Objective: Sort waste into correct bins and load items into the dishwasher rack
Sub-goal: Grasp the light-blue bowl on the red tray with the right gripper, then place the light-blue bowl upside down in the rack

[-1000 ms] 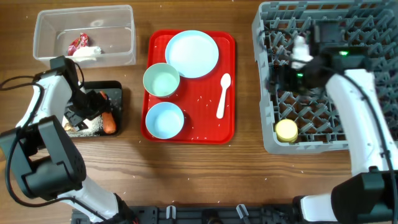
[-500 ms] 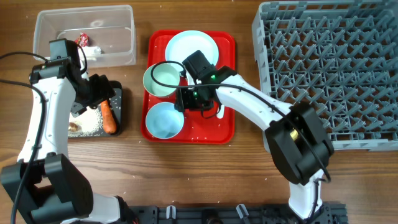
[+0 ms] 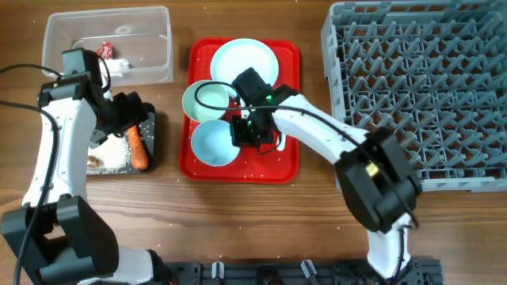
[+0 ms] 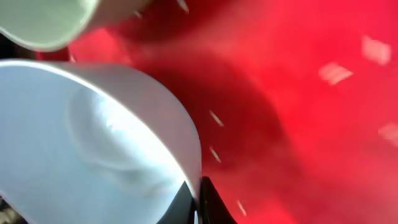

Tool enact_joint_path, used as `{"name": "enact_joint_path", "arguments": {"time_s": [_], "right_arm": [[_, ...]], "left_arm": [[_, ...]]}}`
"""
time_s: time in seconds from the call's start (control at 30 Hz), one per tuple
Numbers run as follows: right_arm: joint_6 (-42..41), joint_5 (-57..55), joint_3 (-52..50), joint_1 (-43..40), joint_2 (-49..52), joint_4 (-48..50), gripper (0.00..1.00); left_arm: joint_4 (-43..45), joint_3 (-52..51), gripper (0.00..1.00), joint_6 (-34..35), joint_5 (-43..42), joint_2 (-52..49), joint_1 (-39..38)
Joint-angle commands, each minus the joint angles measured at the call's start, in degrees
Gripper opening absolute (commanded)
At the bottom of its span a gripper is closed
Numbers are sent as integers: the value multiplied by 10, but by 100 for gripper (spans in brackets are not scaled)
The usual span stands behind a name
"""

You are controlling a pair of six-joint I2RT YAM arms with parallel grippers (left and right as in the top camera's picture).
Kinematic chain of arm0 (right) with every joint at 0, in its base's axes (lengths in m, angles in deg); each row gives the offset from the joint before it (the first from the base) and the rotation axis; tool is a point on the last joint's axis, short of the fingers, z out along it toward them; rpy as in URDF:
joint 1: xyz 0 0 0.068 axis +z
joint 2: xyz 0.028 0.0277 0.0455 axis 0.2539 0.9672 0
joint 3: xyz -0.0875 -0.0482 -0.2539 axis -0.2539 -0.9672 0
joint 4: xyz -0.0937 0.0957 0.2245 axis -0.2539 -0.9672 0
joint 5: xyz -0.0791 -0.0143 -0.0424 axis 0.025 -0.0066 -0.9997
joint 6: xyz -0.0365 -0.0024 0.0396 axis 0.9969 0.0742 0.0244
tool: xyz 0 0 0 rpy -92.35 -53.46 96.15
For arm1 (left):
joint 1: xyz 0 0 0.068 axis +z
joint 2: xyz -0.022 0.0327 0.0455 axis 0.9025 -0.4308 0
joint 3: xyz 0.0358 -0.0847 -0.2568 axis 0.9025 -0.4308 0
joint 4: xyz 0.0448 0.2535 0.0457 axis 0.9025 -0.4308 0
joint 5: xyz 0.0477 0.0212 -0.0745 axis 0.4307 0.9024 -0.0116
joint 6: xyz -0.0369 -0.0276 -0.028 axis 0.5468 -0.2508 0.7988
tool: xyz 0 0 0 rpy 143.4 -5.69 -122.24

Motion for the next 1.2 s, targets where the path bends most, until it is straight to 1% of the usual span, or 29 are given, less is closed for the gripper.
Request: {"name": "enact_joint_path", "arguments": {"time_s": [0.0, 0.07, 0.1, 0.13, 0.2, 0.27, 0.3, 0.33, 0.4, 0.5, 0.53, 0.57, 0.73, 0.83, 0.9, 0.97, 1.07, 1.17], "right_arm": [[38, -115, 31, -41, -130, -66, 4], [43, -197, 36, -74, -197, -91, 4], [53, -285, 36, -103, -247, -95, 4], [66, -444, 36, -134, -286, -88, 4], [118, -577, 36, -164, -287, -54, 4], [169, -676, 36, -187, -268, 3, 4], [201, -733, 36, -195, -254, 49, 4], [272, -777, 36, -201, -235, 125, 4], [440, -814, 36, -209, -183, 273, 4], [764, -875, 36, -213, -65, 571, 4], [810, -878, 36, -213, -43, 615, 4], [838, -883, 36, -213, -22, 634, 4], [814, -897, 36, -230, 9, 611, 4], [761, -890, 36, -245, 18, 566, 4], [696, -853, 35, -246, 22, 494, 4], [641, -815, 35, -246, 22, 458, 4], [597, -769, 35, -246, 26, 425, 4], [592, -770, 35, -246, 56, 420, 4]], "left_arm": [[2, 8, 100, -3, 3, 4, -2], [2, 8, 100, -3, 3, 4, -2], [2, 8, 100, -3, 3, 4, -2], [2, 8, 100, -3, 3, 4, -2], [2, 8, 100, -3, 3, 4, -2], [2, 8, 100, -3, 3, 4, -2], [2, 8, 100, -3, 3, 4, -2], [2, 8, 100, -3, 3, 4, -2], [2, 8, 100, -3, 3, 4, -2], [2, 8, 100, -3, 3, 4, -2], [2, 8, 100, -3, 3, 4, -2], [2, 8, 100, -3, 3, 4, -2], [2, 8, 100, -3, 3, 4, -2], [2, 8, 100, -3, 3, 4, -2], [2, 8, 100, -3, 3, 4, -2], [2, 8, 100, -3, 3, 4, -2], [2, 8, 100, -3, 3, 4, -2], [2, 8, 100, -3, 3, 4, -2]]}}
